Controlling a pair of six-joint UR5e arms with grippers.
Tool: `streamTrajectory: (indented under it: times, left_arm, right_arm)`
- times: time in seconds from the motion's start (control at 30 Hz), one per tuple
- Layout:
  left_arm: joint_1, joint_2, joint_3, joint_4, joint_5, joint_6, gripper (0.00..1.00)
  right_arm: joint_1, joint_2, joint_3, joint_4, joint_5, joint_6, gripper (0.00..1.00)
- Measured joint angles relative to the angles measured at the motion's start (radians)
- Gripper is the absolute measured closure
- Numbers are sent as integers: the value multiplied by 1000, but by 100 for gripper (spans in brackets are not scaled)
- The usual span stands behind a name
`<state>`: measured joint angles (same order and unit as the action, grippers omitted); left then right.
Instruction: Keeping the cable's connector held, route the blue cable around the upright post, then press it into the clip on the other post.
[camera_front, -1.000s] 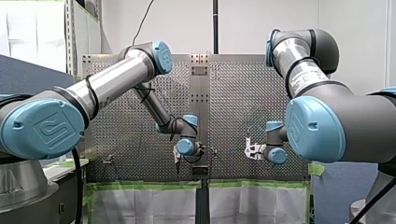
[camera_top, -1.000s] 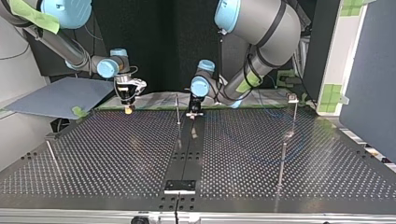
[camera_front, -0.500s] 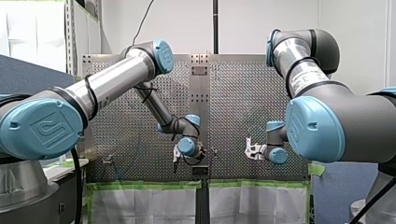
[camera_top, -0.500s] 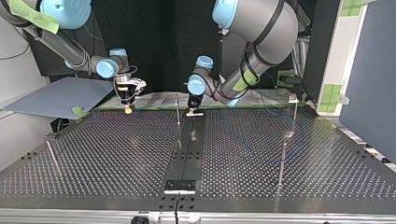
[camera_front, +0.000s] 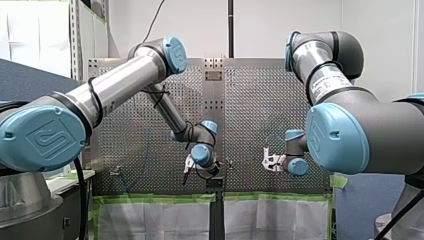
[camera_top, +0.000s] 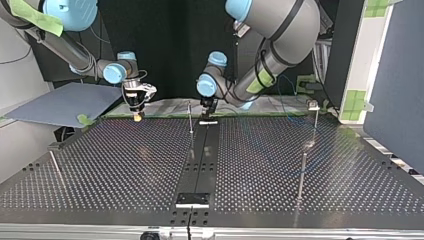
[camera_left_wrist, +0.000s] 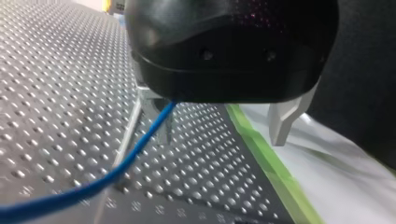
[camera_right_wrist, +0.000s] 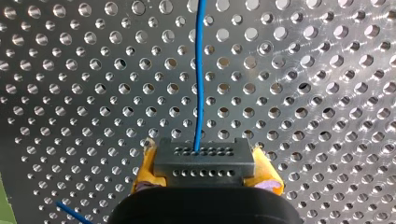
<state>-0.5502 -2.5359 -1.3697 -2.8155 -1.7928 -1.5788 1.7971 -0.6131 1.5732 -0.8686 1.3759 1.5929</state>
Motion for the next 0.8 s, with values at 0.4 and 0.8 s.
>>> streamTrajectory:
  times: [0.4, 0.8]
  left_arm:
    - [-27, 69, -110, 51, 6, -8, 0]
    - [-59, 70, -131, 91, 47, -35, 0]
  right_arm:
    - [0, 0, 0, 8, -4, 0, 100]
    - [0, 0, 0, 8, -8, 0, 100]
